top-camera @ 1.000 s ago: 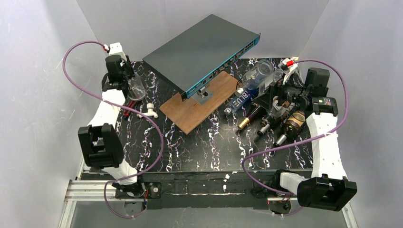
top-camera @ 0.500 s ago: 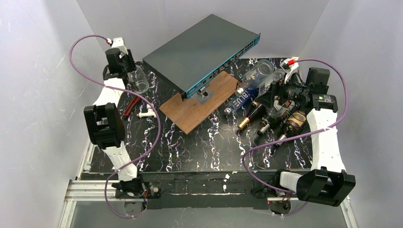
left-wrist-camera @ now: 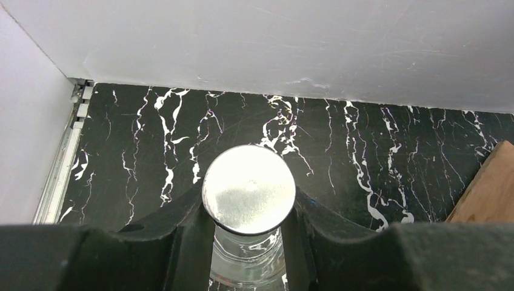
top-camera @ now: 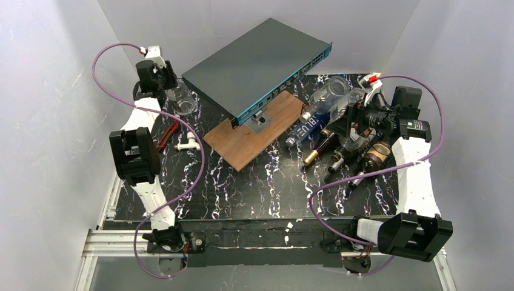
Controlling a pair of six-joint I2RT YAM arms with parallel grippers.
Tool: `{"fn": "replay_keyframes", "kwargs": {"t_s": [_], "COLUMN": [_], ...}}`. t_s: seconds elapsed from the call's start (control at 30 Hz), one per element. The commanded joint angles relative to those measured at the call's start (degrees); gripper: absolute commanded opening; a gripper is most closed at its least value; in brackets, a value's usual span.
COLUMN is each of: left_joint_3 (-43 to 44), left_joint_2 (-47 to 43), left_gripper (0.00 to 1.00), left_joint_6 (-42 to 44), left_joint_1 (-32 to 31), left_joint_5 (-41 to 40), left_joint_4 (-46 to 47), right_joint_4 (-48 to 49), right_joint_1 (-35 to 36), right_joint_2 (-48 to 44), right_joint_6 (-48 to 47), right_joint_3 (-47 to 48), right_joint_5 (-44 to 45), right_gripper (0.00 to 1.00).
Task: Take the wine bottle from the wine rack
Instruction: Place the wine bottle at the center of the board.
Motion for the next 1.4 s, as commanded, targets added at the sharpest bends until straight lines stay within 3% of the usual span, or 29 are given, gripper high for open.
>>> {"fn": "replay_keyframes", "kwargs": {"t_s": [0.0, 0.3, 0.5, 0.77, 0.97, 1.37], "left_joint_3": [1.5, -0.8, -3.7, -16.4, -27.9, -45.0], "left_joint_2": [-4.6, -6.6, -10.8, -23.3, -35.9, -56.6], "left_gripper": [0.22, 0.56, 0.68, 0.98, 0.98, 0.98], "left_joint_6": [-1.0, -2.1, -2.1, -4.7, -12.6, -30.3], "left_joint_1": [0.0, 0.1, 0.0, 0.2, 0.8, 0.9], "left_joint_5": [1.8, 2.5, 0.2, -5.8, -4.3, 11.3], "left_joint_4": [9.6, 9.7, 9.6, 9.5, 6.7, -4.4], "right_joint_4": [0.4, 0.5, 0.8, 1.0, -0.2, -6.4], "right_joint_1": [-0.4, -0.5, -0.6, -0.8, -1.0, -1.7], "right_joint_2": [0.0, -0.6, -1.6, -3.2, -4.3, -7.0], "right_joint_6": [-0.3, -0.1, 0.1, 0.1, -1.4, -6.6], "right_joint_3": [1.2, 1.0, 0.5, -0.3, -0.2, 1.4], "right_joint_5": [-1.7, -1.7, -1.7, -1.5, -0.6, 4.1], "right_gripper": [0.98, 0.98, 0.98, 0.98, 0.98, 0.98]}}
